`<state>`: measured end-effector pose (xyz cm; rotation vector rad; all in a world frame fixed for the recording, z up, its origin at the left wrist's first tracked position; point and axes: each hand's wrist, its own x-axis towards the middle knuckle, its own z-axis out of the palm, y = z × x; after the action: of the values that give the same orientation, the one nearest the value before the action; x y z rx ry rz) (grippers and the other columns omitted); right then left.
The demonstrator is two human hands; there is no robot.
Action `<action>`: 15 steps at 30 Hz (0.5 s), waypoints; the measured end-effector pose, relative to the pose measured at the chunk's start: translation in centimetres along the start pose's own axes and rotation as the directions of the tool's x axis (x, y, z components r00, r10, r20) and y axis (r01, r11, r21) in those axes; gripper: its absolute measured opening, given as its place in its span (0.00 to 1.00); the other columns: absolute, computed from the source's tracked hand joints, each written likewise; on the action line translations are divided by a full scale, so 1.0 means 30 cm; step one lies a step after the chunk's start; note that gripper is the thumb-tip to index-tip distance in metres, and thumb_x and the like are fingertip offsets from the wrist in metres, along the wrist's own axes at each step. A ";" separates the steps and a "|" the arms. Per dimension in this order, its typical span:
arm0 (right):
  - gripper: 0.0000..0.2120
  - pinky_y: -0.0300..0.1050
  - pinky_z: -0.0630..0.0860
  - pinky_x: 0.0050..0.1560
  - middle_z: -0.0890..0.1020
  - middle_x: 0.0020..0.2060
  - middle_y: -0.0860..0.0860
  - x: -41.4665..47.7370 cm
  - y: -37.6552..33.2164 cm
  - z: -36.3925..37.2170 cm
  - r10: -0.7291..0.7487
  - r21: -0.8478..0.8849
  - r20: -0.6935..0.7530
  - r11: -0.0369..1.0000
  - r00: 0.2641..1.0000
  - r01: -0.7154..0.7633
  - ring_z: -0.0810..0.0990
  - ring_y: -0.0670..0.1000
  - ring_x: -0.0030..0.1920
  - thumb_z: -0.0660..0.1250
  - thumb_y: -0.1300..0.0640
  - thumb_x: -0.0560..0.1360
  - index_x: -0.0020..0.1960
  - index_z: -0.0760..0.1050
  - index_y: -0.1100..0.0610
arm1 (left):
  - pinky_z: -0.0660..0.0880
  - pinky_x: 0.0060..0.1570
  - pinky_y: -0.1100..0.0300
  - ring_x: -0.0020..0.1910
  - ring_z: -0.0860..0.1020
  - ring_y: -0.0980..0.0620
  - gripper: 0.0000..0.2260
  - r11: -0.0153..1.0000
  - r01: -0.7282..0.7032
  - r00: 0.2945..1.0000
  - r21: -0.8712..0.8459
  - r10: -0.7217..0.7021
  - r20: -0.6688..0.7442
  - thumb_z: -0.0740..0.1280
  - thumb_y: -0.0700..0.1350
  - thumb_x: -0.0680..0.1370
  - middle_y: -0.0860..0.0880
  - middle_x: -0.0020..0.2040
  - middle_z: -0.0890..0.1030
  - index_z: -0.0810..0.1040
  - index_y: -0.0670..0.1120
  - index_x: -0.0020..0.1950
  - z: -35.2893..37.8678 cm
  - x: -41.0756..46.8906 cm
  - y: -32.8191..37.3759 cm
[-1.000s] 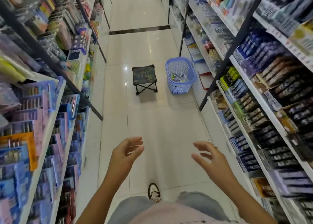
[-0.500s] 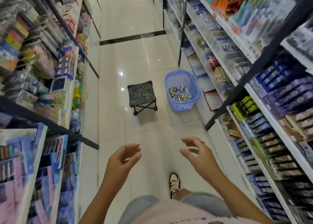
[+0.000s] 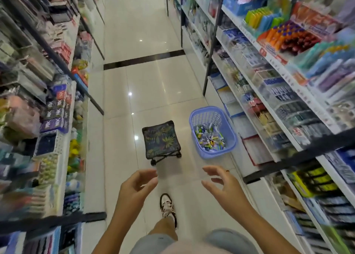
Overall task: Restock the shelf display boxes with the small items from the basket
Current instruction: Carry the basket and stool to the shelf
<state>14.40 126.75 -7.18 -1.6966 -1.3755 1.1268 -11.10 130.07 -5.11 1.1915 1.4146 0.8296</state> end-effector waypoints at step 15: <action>0.14 0.34 0.73 0.54 0.79 0.52 0.38 0.558 0.005 -0.021 0.319 0.190 -0.358 0.945 0.878 -0.266 0.76 0.37 0.54 0.71 0.56 0.73 0.55 0.75 0.43 | 0.78 0.48 0.62 0.48 0.83 0.55 0.08 0.983 -0.103 0.895 0.149 0.026 0.446 0.72 0.39 0.73 0.53 0.47 0.85 0.82 0.49 0.51 0.121 0.971 0.271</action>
<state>16.21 143.06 -10.53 -1.9430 -0.7982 0.9498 -4.10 159.69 -6.35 1.4573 1.0854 0.4435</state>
